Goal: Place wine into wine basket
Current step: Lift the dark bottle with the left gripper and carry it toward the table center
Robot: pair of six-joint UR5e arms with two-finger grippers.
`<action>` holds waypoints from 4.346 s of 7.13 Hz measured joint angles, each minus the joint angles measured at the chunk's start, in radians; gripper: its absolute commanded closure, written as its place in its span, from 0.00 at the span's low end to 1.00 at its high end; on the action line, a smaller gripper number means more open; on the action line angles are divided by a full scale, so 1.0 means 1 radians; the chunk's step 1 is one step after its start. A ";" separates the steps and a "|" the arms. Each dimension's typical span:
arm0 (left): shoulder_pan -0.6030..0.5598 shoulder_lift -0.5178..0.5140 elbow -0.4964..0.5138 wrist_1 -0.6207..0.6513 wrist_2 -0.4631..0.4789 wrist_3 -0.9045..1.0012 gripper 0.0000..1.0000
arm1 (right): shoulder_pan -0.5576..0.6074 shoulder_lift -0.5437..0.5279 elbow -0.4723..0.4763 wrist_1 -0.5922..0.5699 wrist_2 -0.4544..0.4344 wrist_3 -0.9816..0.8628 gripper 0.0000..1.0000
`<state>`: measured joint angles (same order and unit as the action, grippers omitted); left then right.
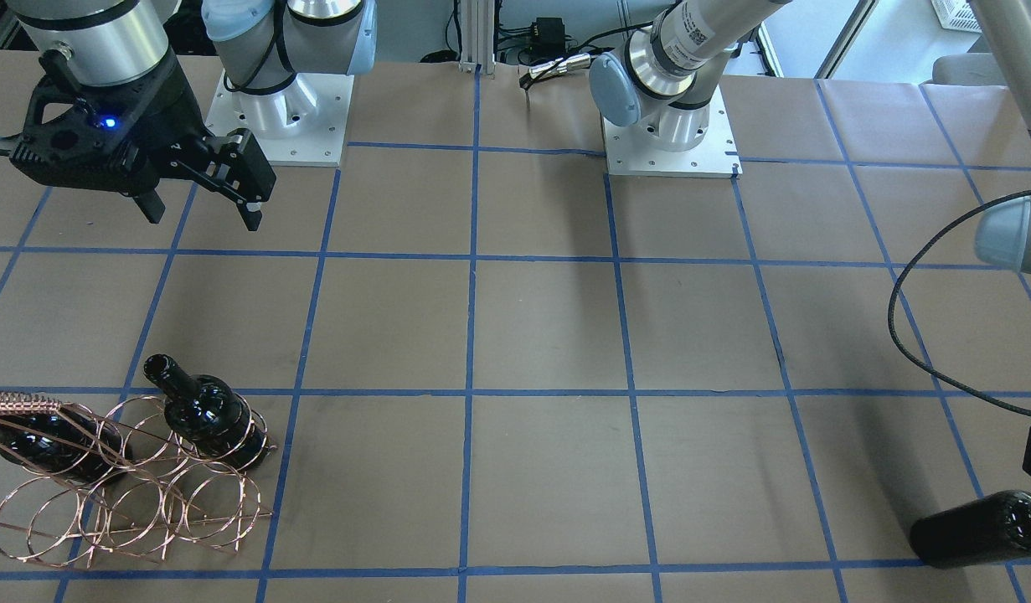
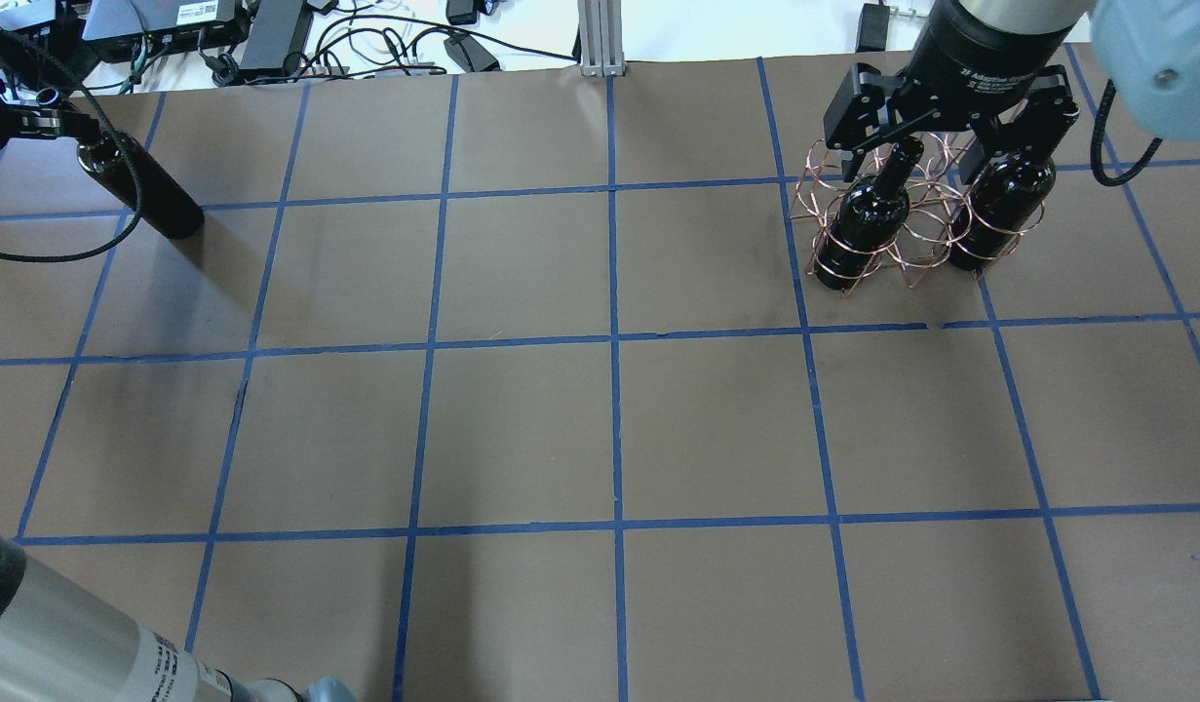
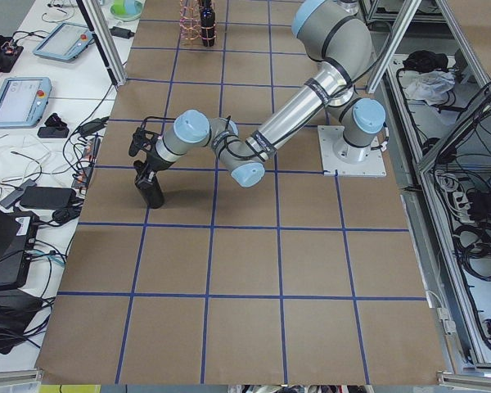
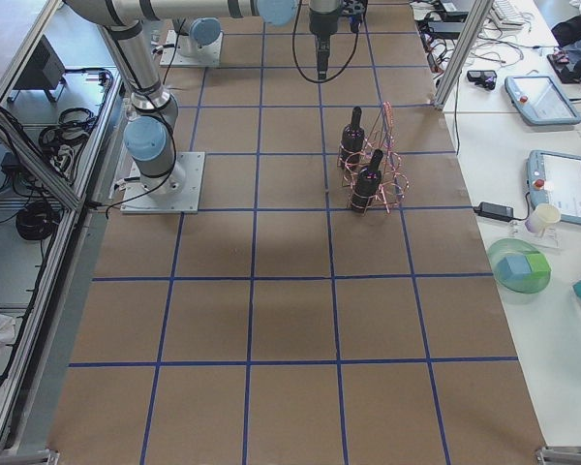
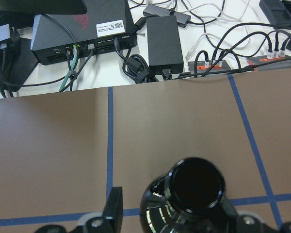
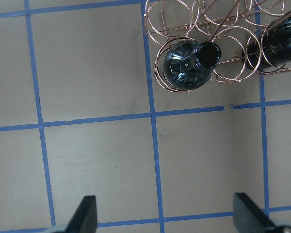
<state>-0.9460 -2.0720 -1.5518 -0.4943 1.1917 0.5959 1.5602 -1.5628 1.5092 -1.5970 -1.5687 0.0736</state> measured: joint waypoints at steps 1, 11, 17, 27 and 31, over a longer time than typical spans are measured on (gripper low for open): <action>0.000 0.002 0.000 0.001 -0.002 -0.001 0.32 | 0.000 -0.006 -0.001 -0.001 0.000 0.000 0.00; 0.000 0.006 0.007 -0.009 -0.055 0.011 0.84 | 0.000 0.004 0.011 -0.041 -0.004 0.006 0.00; -0.213 0.176 -0.060 -0.072 0.123 -0.102 1.00 | -0.017 0.005 0.010 -0.067 -0.015 0.002 0.00; -0.903 0.335 -0.216 -0.132 0.553 -0.582 1.00 | -0.042 0.013 0.012 -0.065 -0.015 0.002 0.00; -0.911 0.364 -0.287 -0.127 0.567 -0.645 1.00 | -0.043 0.014 0.013 -0.062 -0.017 0.001 0.00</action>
<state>-1.8570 -1.7077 -1.8388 -0.6215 1.7586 -0.0492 1.5172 -1.5489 1.5222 -1.6591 -1.5858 0.0747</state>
